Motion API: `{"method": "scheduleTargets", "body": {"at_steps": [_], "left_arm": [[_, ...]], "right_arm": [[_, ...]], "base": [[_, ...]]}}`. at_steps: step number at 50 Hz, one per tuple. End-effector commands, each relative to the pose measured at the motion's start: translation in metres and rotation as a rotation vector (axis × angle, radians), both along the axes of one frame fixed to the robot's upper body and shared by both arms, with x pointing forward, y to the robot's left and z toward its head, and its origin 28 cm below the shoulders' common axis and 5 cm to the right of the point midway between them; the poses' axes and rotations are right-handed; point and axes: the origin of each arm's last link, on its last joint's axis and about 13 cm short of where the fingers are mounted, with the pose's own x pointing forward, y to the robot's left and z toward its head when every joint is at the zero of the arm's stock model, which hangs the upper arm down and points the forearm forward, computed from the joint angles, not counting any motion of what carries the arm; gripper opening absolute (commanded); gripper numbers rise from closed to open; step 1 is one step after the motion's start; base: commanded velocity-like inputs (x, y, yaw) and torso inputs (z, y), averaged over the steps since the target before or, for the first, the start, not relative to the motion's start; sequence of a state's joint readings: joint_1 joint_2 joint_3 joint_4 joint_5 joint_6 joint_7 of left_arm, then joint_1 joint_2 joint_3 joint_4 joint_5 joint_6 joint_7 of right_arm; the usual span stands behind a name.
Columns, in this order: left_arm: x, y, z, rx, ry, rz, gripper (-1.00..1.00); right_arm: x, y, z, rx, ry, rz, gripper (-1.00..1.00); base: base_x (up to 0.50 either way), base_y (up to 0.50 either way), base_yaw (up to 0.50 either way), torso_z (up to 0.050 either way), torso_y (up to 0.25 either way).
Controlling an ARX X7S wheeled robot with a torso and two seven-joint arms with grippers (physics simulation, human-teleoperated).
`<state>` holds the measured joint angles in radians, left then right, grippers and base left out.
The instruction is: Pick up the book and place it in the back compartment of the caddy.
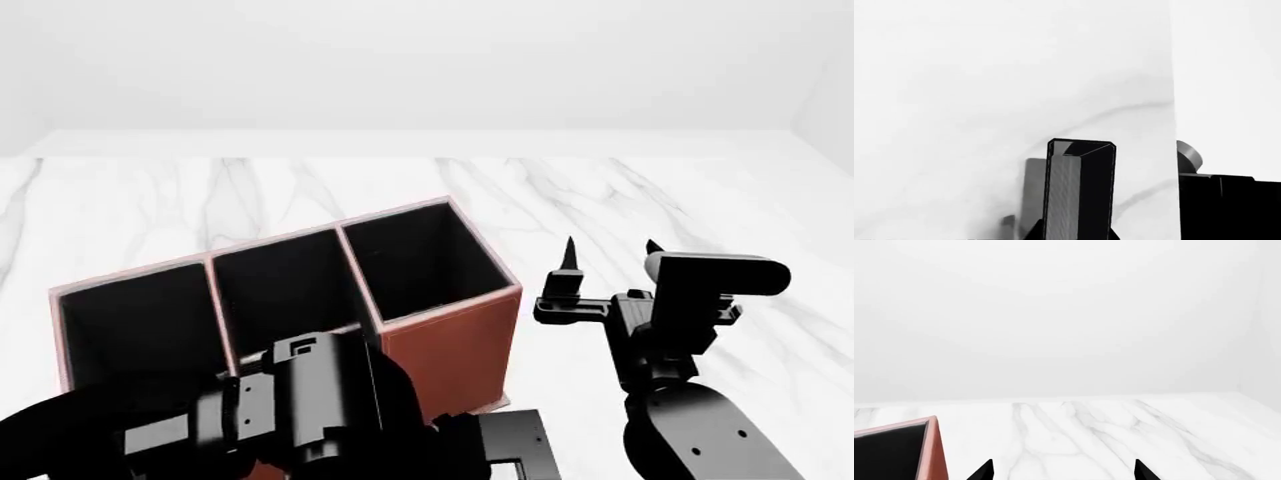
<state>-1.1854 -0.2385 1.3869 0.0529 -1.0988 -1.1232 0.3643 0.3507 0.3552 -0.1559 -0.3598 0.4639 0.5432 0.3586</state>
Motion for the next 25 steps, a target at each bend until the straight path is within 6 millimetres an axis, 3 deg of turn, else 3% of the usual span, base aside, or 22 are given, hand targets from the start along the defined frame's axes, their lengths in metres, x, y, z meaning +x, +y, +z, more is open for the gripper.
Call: {"method": "scheduleTargets", "body": {"at_steps": [1,7,22,25], "left_arm": [[-0.008,0.0,-0.007,0.007,0.118,-0.037,-1.0],[-0.008,0.001,-0.005,0.011,0.11,-0.037,-1.0],[-0.02,0.028,0.056,0.097,-0.02,0.002,-1.0],[-0.019,0.032,0.059,0.112,-0.069,0.018,-1.0]], "right_arm": [[0.0,0.0,0.0,0.001,-0.002,0.001,1.0],[0.0,0.0,0.0,-0.001,-0.001,0.0,1.0],[0.003,0.001,0.005,-0.002,-0.008,-0.004,1.0],[0.004,0.001,0.006,-0.002,-0.009,-0.003,1.0]], "base": [[0.0,0.0,0.0,0.0,0.0],[0.0,0.0,0.0,0.0,0.0],[0.0,0.0,0.0,0.0,0.0],[0.0,0.0,0.0,0.0,0.0]]}}
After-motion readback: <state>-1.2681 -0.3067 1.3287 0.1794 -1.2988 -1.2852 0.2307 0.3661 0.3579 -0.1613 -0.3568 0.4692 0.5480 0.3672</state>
